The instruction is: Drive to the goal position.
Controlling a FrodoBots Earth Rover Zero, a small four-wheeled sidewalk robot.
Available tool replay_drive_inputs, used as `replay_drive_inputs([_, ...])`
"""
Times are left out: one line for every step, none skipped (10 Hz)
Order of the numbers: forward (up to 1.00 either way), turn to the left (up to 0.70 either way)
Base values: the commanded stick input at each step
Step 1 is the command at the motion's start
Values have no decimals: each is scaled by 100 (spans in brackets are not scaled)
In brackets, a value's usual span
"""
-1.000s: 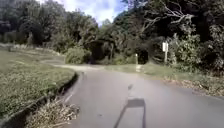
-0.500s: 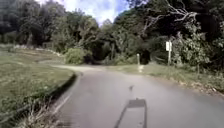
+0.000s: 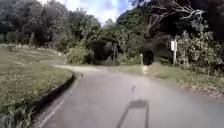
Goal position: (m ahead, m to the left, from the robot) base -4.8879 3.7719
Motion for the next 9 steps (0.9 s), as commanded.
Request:
replay_drive_inputs([0, 4])
replay_drive_inputs([0, 4])
replay_drive_inputs([0, 4])
replay_drive_inputs([0, 4])
replay_drive_inputs([0, 4])
replay_drive_inputs([0, 4])
replay_drive_inputs([0, 4])
replay_drive_inputs([0, -1])
replay_drive_inputs([0, -4])
